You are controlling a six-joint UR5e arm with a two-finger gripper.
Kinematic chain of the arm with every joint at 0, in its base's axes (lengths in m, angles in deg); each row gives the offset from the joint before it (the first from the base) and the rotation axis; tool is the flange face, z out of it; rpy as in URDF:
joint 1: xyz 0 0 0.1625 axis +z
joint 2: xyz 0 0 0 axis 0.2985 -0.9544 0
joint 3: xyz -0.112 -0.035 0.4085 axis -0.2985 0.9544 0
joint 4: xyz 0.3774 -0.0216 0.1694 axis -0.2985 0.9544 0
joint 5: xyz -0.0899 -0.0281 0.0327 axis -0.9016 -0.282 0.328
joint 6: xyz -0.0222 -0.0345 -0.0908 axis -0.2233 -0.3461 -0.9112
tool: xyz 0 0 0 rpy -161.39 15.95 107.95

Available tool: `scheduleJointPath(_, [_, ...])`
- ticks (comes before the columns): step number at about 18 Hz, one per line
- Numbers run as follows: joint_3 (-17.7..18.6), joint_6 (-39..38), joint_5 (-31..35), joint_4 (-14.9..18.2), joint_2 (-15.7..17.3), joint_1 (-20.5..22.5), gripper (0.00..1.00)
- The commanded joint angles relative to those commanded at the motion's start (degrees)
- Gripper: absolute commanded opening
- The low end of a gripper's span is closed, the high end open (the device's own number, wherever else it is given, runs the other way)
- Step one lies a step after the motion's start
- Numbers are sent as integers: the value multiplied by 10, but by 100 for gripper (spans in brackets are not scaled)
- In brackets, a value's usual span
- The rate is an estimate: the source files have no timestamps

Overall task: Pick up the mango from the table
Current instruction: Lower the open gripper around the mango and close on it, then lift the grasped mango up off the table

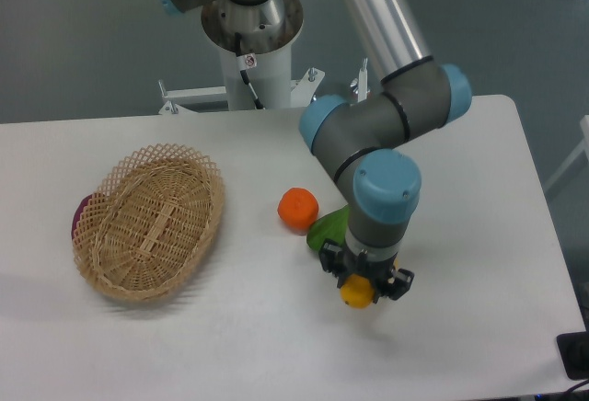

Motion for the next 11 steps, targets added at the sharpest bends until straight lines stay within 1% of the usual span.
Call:
scheduleJointPath(2, [1, 11, 3, 9, 11, 8, 48])
scheduleJointPath(5, [3, 40, 3, 9, 23, 24, 48])
scheduleJointPath(8, [0, 71, 3, 10, 30, 37, 49])
scheduleJointPath(11, [-2, 88, 3, 9, 30, 43, 49])
